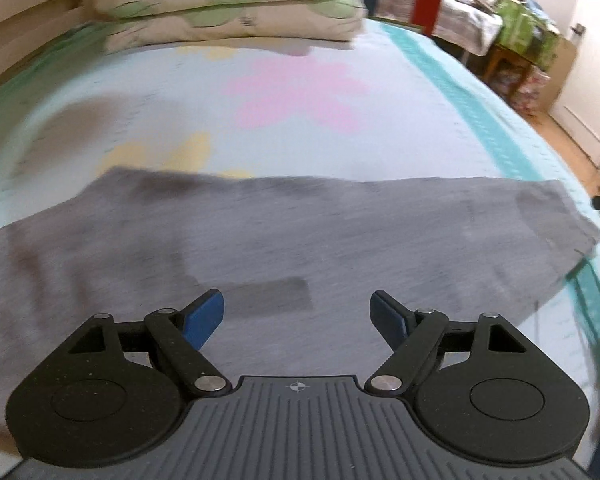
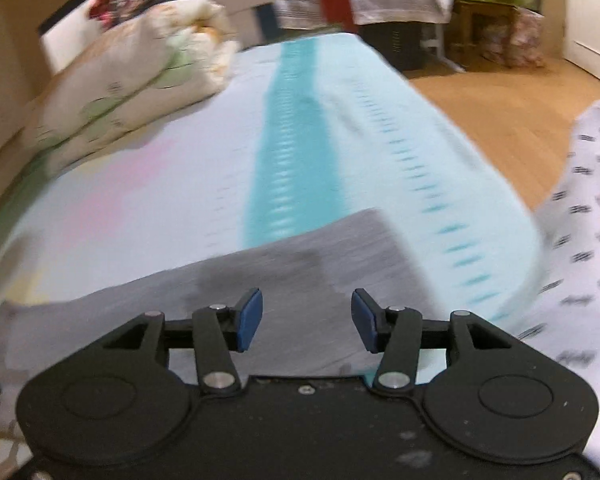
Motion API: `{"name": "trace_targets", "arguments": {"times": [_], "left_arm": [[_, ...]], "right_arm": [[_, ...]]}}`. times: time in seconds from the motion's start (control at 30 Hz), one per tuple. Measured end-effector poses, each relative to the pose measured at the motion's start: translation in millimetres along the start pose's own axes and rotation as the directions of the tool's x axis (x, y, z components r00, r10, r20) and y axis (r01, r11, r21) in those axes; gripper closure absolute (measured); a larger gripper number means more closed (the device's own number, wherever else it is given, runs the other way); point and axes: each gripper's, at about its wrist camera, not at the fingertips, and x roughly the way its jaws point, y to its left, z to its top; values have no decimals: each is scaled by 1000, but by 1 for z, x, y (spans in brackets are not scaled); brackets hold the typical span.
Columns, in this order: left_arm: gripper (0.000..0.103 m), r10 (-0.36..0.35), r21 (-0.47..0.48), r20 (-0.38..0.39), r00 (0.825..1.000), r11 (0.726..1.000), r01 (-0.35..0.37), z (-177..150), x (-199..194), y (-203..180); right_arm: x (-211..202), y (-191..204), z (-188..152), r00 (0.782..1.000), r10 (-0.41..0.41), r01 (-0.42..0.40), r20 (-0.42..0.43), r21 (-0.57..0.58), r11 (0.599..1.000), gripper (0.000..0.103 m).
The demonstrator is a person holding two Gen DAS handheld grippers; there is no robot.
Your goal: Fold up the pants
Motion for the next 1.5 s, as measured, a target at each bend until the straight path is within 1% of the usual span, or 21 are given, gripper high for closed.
{"name": "trace_targets", "arguments": {"times": [0.13,0.17,0.23,0.3,0.37,0.43,0.47,0.53,0.63,0.67,0.7,0.73,0.77,0.83,0.9,1.07,1.23,1.3,1.4,1.43,1.5], "left_arm": [[23,-54,48,-14,998,997,54,8,16,-36],[23,-63,59,-17,998,996,64,9,19,-44],[23,-85,78,-25,996,993,86,12,24,-59],[23,-100,90,-28,995,991,102,15,28,-70],[23,-115,100,-32,993,988,117,16,33,-79],[23,-126,107,-37,991,986,129,17,37,-87],[23,-129,109,-39,991,985,133,18,37,-90],[23,-138,113,-44,989,983,142,20,40,-98],[23,-149,121,-49,988,981,154,23,46,-111],[23,-152,124,-51,987,980,158,24,47,-114],[23,-157,129,-52,986,978,162,26,48,-118],[23,-161,135,-52,986,977,166,27,50,-122],[23,-164,142,-53,985,975,170,28,52,-127],[23,-169,153,-55,984,973,176,31,56,-135],[23,-171,159,-54,984,971,177,34,61,-141],[23,-155,159,-44,987,974,160,49,81,-153],[23,-89,135,-22,996,987,91,72,110,-157],[23,-69,121,-32,997,990,72,79,124,-157],[23,-15,99,-70,997,995,22,85,147,-155],[15,-11,93,-83,997,995,19,85,153,-152],[8,0,110,-75,997,994,8,85,159,-153]], "right_arm": [[29,-27,12,997,-52,50,-55,-34,998,47],[34,-32,12,996,-49,46,-71,-44,998,46],[46,-40,16,993,-38,32,-109,-63,998,41],[57,-42,16,989,-39,28,-140,-84,996,40],[64,-44,17,984,-9,-4,-176,-71,997,39],[70,-43,17,979,10,-25,-205,-68,997,31],[72,-43,18,976,18,-34,-217,-70,997,29],[79,-44,20,971,46,-64,-235,-72,995,18],[86,-45,20,966,73,-94,-247,-71,993,15],[86,-46,21,966,84,-103,-246,-66,993,16],[86,-49,22,966,96,-111,-241,-53,992,27],[86,-54,22,967,110,-120,-229,-29,992,50],[83,-58,23,967,124,-127,-222,2,992,61],[82,-71,24,958,184,-168,-220,87,982,84],[82,-74,23,955,206,-186,-212,111,976,88],[74,-55,19,969,189,-192,-159,1,981,90],[64,-62,20,963,251,-249,-93,32,968,91],[61,-63,20,964,256,-254,-76,36,967,91],[60,-63,20,964,259,-257,-63,36,966,91],[59,-63,20,964,261,-259,-57,38,965,91],[57,-64,19,963,265,-263,-46,43,964,91]]}}
